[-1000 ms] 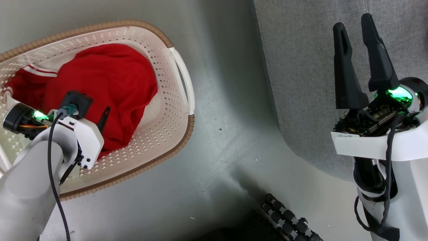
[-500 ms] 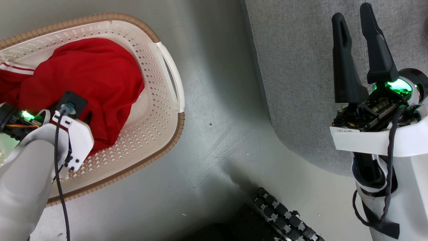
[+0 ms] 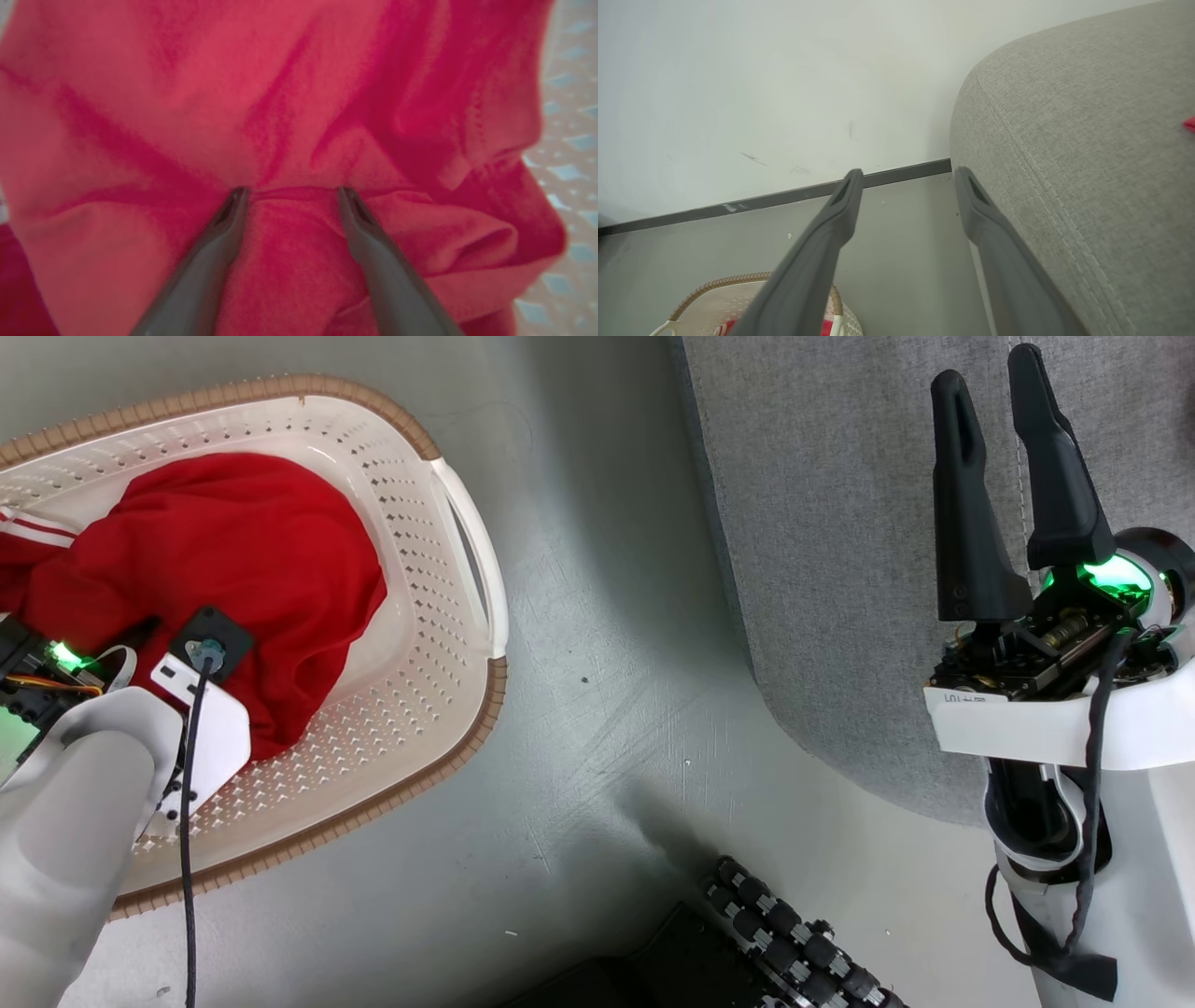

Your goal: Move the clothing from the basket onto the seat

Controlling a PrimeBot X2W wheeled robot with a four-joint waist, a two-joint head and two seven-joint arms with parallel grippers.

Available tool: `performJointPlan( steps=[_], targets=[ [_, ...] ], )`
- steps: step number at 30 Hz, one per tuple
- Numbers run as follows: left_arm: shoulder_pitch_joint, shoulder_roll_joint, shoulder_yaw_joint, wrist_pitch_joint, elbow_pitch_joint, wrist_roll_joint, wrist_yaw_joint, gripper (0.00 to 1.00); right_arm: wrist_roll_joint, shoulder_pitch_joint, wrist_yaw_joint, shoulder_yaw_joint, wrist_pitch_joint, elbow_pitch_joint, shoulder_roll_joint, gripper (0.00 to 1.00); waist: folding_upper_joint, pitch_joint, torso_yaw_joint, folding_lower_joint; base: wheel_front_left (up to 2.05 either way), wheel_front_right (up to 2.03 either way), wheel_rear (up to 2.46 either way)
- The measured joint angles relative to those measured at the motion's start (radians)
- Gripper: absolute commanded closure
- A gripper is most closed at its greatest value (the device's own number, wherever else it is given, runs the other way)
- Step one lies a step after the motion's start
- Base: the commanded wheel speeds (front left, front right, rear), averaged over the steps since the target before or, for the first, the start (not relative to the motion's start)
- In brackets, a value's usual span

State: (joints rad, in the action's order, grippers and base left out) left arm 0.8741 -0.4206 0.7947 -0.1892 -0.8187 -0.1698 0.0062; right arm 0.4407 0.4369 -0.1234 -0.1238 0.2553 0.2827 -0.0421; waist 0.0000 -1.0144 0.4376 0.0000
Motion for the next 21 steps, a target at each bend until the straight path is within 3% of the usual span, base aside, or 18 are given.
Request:
performJointPlan(
  steps=[8,9,10,11,12,21],
  targets=[
    [0.016,-0.005,0.036,-0.053,-0.017,0.041,0.000,0.00,0.000,0.000,0.000,0.006,0.000,0.000,0.000,0.00,0.0000,0.005,0.000,0.0000,0.00,0.00,0.00],
    [0.017,-0.005,0.036,-0.053,-0.015,0.041,0.000,0.05,0.000,0.000,0.000,0.006,0.000,0.000,0.000,0.00,0.0000,0.005,0.000,0.0000,0.00,0.00,0.00],
    [0.017,-0.005,0.037,-0.050,-0.012,0.041,0.000,0.48,0.000,0.000,0.000,0.007,0.000,0.000,0.000,0.00,0.0000,0.005,0.000,0.0000,0.00,0.00,0.00],
    [0.017,-0.005,0.037,-0.048,-0.011,0.040,-0.001,0.82,0.000,0.000,0.000,0.007,0.000,0.000,0.000,0.00,0.0000,0.006,0.000,0.0000,0.00,0.00,0.00],
    [0.018,-0.005,0.037,-0.047,-0.010,0.040,-0.002,1.00,0.000,0.000,0.000,0.007,0.000,0.000,0.000,0.00,0.0000,0.006,0.000,0.0000,0.00,0.00,0.00],
    [0.020,0.000,0.036,-0.020,0.009,0.030,-0.028,1.00,0.007,0.002,0.000,0.009,0.000,-0.001,0.000,0.00,0.0000,0.012,0.001,0.0000,0.00,0.00,0.00]
  ],
)
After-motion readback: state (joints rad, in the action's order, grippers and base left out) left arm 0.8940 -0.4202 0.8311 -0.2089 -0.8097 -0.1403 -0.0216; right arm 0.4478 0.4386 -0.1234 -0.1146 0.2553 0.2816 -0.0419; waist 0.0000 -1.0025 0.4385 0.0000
